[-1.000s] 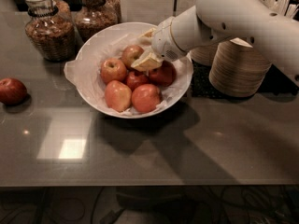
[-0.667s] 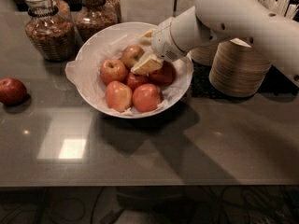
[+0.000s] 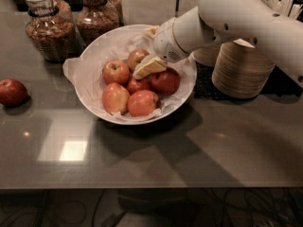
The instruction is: Pick apple from white bowl
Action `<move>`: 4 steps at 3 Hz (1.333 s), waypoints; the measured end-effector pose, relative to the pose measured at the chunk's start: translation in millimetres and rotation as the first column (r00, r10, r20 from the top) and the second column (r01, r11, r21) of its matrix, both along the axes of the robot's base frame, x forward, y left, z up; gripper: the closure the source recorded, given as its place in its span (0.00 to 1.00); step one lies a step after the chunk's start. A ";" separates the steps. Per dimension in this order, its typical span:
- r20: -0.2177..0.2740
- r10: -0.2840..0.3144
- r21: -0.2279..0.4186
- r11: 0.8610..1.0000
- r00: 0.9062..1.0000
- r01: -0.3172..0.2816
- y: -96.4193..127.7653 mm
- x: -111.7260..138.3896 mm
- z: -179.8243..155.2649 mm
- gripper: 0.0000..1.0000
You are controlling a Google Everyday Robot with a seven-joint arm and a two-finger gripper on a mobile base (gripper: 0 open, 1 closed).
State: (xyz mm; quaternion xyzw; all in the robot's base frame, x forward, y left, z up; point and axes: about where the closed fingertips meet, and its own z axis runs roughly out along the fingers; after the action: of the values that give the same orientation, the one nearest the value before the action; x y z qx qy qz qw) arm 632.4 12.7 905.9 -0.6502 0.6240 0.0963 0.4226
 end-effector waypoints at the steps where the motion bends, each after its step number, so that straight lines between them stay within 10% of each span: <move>1: 0.000 0.000 0.000 1.000 1.000 0.000 0.1 0.0 0.0 0.33; 4: 0.000 0.001 0.000 1.000 1.000 -0.001 0.3 -0.2 0.1 1.00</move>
Offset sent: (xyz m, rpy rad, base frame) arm 0.0000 0.0000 0.0000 0.0000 0.0000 0.0001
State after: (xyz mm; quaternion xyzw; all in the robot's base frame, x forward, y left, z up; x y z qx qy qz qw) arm 632.3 13.0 906.0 -0.6505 0.6238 0.0963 0.4224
